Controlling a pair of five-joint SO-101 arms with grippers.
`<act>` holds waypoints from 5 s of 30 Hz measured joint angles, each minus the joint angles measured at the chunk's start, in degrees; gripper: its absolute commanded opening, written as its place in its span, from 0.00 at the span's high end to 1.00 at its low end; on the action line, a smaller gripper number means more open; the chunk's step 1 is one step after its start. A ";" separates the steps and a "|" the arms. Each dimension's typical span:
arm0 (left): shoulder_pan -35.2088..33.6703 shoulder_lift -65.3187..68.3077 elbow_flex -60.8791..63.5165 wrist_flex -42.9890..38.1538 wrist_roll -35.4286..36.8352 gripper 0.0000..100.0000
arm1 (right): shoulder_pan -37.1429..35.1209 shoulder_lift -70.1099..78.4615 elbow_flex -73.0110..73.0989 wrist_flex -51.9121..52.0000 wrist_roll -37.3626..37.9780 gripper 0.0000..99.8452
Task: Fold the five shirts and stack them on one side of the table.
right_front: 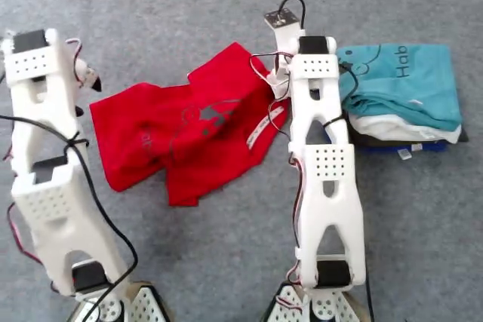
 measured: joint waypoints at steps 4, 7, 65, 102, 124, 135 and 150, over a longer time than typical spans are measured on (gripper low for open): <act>0.70 7.47 -10.20 1.32 2.81 0.78 | 0.00 0.00 0.00 0.00 0.00 0.98; 0.79 13.63 -16.35 1.41 4.92 0.78 | 0.00 0.00 0.00 0.00 0.00 0.98; -5.36 2.37 -16.70 8.70 -47.03 0.97 | -3.87 -18.02 11.25 10.29 13.36 0.72; -23.91 -34.99 62.77 -51.43 -29.89 0.97 | -19.16 -13.89 18.20 10.02 -6.07 0.99; -25.49 -29.10 54.51 -43.60 -28.84 0.97 | -15.30 -74.55 89.14 9.49 9.49 0.66; -24.62 -27.96 54.42 -43.60 -29.01 0.97 | -20.92 -55.03 52.75 -1.58 8.97 0.81; -24.70 -26.02 54.42 -44.48 -29.01 0.97 | -24.79 7.12 -17.32 -3.43 -7.91 0.72</act>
